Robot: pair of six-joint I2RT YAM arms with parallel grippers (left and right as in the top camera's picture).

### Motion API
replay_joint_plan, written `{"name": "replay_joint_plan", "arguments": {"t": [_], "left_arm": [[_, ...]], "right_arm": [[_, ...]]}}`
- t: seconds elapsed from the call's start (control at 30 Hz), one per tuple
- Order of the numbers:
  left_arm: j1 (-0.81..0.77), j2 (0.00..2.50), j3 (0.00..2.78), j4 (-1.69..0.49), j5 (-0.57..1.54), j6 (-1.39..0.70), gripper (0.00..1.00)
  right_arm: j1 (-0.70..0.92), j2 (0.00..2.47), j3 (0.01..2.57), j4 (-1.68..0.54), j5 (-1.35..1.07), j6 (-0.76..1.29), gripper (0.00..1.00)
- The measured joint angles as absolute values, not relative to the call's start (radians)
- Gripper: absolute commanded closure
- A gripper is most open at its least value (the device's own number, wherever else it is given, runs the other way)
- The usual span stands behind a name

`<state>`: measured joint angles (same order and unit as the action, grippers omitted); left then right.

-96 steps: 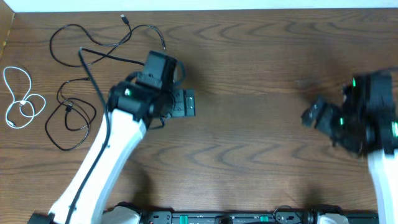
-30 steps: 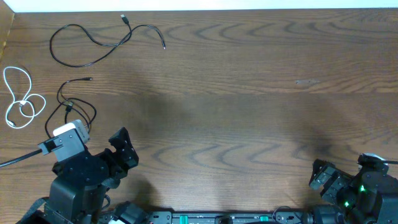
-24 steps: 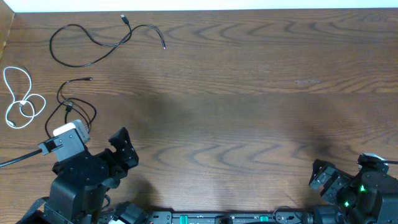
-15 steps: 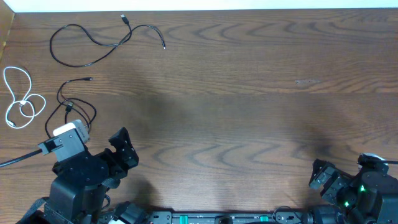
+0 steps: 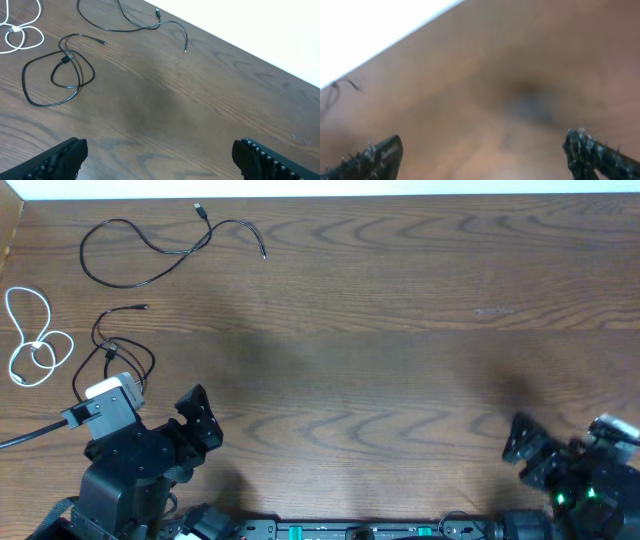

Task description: Untangle cables

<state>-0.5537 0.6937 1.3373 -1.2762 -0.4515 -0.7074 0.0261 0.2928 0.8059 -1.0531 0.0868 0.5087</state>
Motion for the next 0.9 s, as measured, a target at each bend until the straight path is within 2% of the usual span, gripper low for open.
{"name": "replay_joint_plan", "arguments": {"t": [0.57, 0.9], "left_arm": [[-0.554, 0.694, 1.337, -1.277, -0.451, -0.707, 0.02], [-0.554, 0.694, 1.337, -1.277, -0.451, -0.707, 0.02]], "right_arm": [[0.023, 0.025, 0.230, -0.356, 0.088, 0.416, 0.01], [0.023, 0.012, 0.055, -0.009, 0.087, 0.415, 0.01]]}}
